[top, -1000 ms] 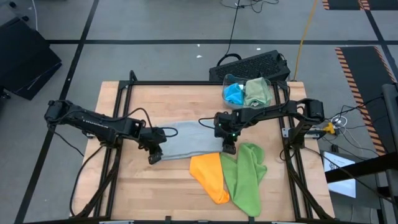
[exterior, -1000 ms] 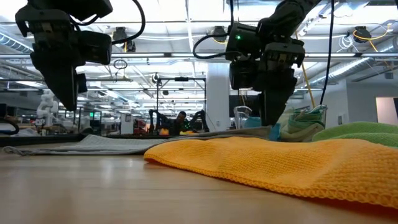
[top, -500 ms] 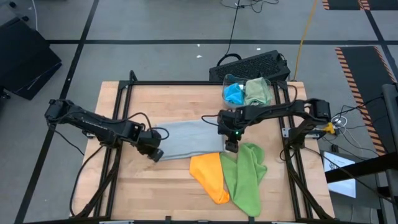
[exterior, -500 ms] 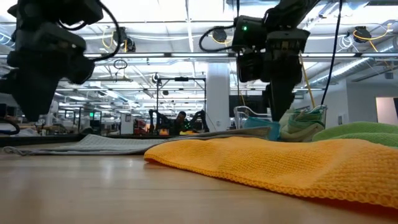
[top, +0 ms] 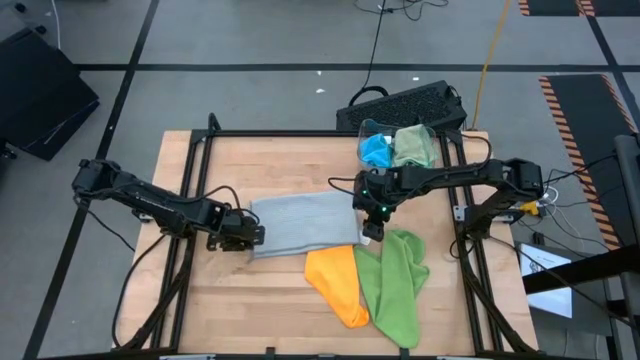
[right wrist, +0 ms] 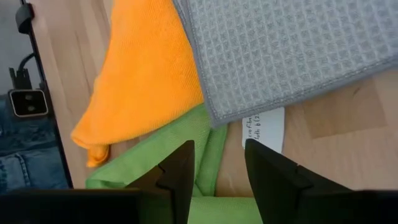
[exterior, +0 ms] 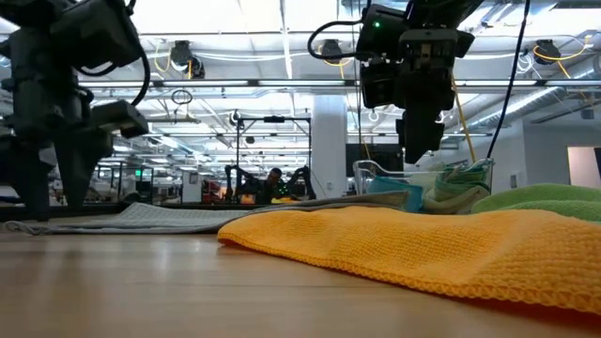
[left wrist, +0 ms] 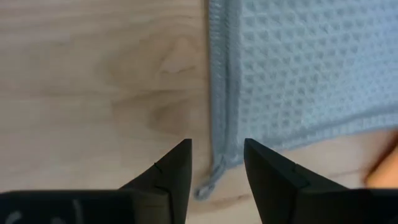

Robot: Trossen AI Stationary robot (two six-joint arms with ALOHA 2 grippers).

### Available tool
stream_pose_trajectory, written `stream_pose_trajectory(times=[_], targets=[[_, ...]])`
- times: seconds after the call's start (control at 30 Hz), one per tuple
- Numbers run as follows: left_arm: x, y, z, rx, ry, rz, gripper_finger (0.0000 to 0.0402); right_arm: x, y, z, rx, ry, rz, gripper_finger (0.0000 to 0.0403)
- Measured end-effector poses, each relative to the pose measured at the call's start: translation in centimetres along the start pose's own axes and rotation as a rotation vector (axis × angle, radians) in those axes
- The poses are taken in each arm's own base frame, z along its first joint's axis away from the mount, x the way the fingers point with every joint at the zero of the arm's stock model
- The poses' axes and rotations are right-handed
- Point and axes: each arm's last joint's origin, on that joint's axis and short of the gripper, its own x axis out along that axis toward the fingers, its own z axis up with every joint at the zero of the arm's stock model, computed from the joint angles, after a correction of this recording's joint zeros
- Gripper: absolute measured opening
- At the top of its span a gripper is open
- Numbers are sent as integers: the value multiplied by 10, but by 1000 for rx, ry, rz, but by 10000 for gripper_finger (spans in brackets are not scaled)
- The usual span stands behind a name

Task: Fold microfiber towels
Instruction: Fold the gray microfiber towel

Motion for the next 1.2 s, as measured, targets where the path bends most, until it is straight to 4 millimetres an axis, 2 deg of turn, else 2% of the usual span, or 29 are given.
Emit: stream_pose_trajectory(times=[0.13,0.37,0.5,0.77,1.07,1.2], targets=[[7,3,1,-17,21,-45,157,-3,-5,2,-55,-10,-1,132],[12,5,1,-47,40,-82,209,-15,-29,8,-77,-55,-23,132],[14,7,2,-57,39,-85,213,-24,-43,11,-62,-81,-15,132],[19,12,2,-39,33,-114,139,-34,-61,13,-50,-117,-33,132],[25,10,-1,13,-25,-126,85,-39,-68,17,-112,-159,-45,132],[29,8,-3,66,-58,-148,36,-40,-70,20,-131,-187,-48,132]])
